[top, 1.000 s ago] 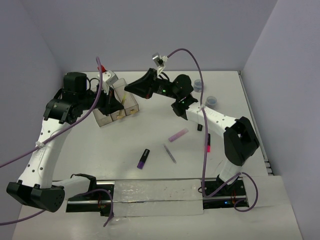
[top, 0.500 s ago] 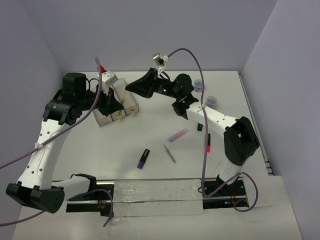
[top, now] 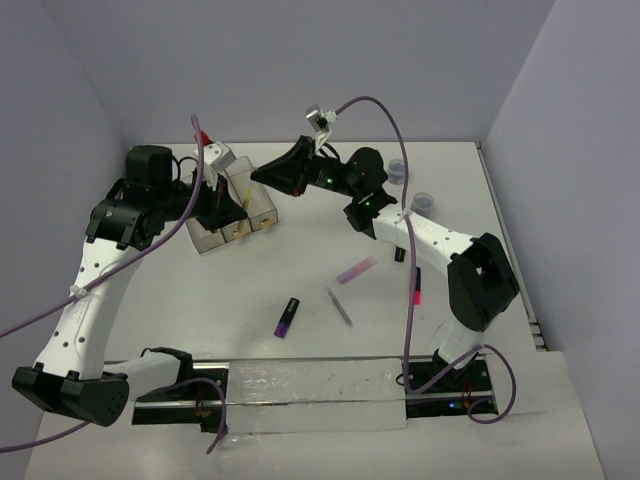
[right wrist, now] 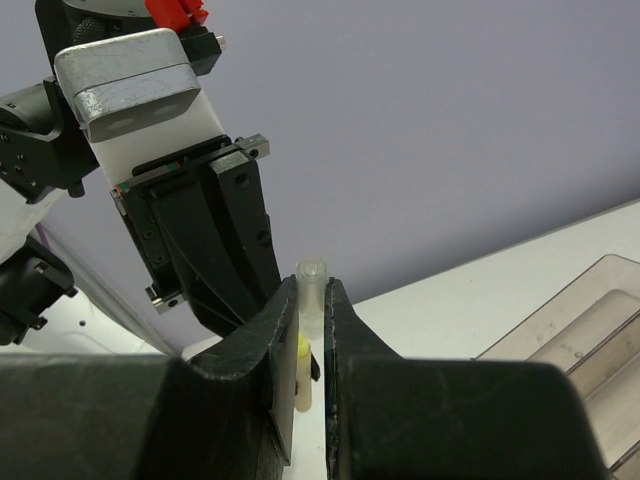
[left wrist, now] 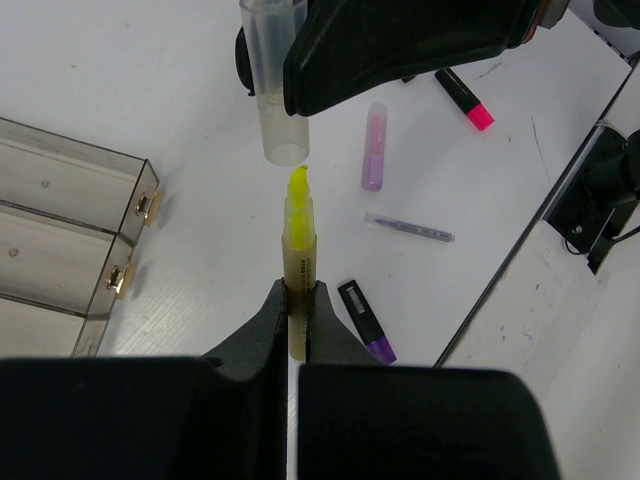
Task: Sort the stationery into containers
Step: Close the pen cap on the pen.
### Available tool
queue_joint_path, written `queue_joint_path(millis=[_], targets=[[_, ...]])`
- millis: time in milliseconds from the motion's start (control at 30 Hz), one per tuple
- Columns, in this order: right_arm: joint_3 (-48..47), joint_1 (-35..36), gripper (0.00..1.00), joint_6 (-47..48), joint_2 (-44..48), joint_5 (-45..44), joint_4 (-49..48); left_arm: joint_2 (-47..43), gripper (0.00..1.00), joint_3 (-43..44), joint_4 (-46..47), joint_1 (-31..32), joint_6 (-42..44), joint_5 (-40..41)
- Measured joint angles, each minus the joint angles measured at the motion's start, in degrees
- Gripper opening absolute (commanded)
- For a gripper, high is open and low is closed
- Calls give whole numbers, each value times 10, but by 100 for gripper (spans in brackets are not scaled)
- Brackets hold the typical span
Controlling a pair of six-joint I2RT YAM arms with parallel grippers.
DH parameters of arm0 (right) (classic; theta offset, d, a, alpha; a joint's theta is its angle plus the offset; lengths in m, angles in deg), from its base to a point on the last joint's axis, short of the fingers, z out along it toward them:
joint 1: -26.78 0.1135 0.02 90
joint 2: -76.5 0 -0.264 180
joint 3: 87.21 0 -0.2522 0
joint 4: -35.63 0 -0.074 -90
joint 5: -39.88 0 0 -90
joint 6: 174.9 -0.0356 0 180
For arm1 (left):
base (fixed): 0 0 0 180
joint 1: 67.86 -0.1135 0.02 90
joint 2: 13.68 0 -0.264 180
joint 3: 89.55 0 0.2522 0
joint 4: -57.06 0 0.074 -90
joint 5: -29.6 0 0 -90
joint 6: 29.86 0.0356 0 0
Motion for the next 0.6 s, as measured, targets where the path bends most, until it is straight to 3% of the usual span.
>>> queue_joint_path(millis=[600], targets=[[-8, -2, 0, -4, 0, 3, 3, 0, 0, 0, 0, 0, 9, 0]])
